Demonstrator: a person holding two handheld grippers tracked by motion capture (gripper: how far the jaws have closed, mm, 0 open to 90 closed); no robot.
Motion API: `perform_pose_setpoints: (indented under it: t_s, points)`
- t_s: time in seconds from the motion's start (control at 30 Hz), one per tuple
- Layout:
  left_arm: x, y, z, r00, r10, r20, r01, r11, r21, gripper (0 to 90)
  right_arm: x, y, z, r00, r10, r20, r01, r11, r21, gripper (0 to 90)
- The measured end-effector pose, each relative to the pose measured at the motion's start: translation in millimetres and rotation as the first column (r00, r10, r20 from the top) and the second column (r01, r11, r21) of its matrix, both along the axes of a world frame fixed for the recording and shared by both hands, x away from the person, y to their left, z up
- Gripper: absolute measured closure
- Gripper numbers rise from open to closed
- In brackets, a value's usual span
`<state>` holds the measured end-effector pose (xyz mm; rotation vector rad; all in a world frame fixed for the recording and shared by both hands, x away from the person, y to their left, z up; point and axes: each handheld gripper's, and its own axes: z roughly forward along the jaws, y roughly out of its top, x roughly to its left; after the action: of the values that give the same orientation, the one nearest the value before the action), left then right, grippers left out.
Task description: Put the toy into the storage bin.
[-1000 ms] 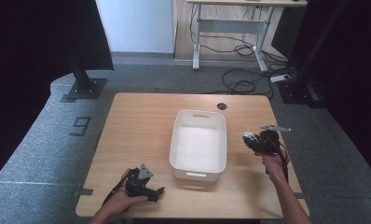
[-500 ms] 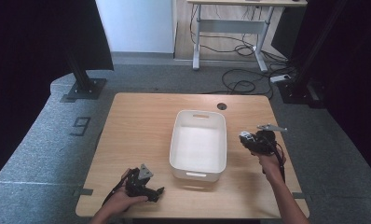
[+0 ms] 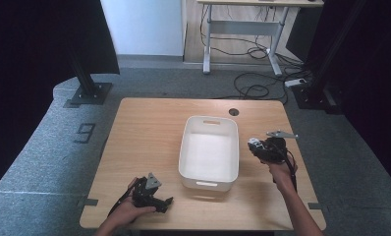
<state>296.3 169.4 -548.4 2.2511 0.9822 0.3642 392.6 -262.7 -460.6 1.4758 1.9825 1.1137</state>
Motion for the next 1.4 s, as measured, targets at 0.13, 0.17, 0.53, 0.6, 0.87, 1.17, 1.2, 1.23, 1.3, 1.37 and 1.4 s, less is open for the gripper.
perform_pose_setpoints:
  t_s: [0.13,0.17,0.53,0.6,0.87,1.17,1.2,1.23,1.3,1.37,1.4]
  points:
    - [0.0,0.0,0.0,1.0000,0.000,0.000,0.000,1.0000,0.000,0.0,-0.2,1.4,1.0,1.0000,0.003,0.003,-0.003,1.000,0.002,50.0]
    - [0.0,0.0,0.0,1.0000,0.000,0.000,0.000,1.0000,0.000,0.0,-0.2,1.9,1.1,1.0000,0.003,0.004,-0.003,1.000,0.003,49.9]
    - [0.1,0.1,0.0,1.0000,-0.001,0.001,0.001,1.0000,0.001,0.0,-1.4,8.5,4.7,0.9998,0.014,0.016,-0.014,1.000,0.006,50.0]
    - [0.1,0.0,0.0,1.0000,0.000,0.001,0.000,1.0000,0.001,0.0,-1.9,9.8,5.7,0.9997,0.016,0.018,-0.016,1.000,0.004,50.0]
    - [0.1,0.0,0.0,1.0000,-0.001,0.001,0.001,1.0000,0.001,0.0,-3.6,15.5,8.3,0.9992,0.031,0.027,-0.031,0.999,0.015,50.0]
    - [0.2,0.1,0.0,1.0000,-0.001,0.001,0.001,1.0000,0.000,0.0,-2.6,21.3,7.4,0.9989,0.040,0.024,-0.040,0.999,0.014,50.0]
    - [0.2,0.1,0.0,1.0000,-0.001,0.001,0.001,1.0000,0.000,0.0,-2.6,21.8,7.3,0.9989,0.040,0.025,-0.040,0.999,0.015,50.0]
    - [0.2,0.1,0.0,1.0000,-0.001,0.001,0.001,1.0000,0.000,0.0,-2.7,22.3,7.5,0.9989,0.040,0.025,-0.041,0.999,0.017,50.0]
    - [0.1,0.0,-0.1,1.0000,-0.001,0.000,0.001,1.0000,-0.001,0.0,-3.0,23.4,7.8,0.9986,0.044,0.027,-0.045,0.999,0.018,50.0]
    - [0.0,0.0,0.0,1.0000,0.000,0.000,0.000,1.0000,-0.001,0.0,-3.7,25.1,8.4,0.9985,0.048,0.028,-0.048,0.999,0.016,50.0]
    - [0.1,0.0,-0.1,1.0000,-0.001,0.000,0.001,1.0000,-0.001,0.0,-3.9,25.9,8.6,0.9982,0.052,0.029,-0.052,0.998,0.018,50.0]
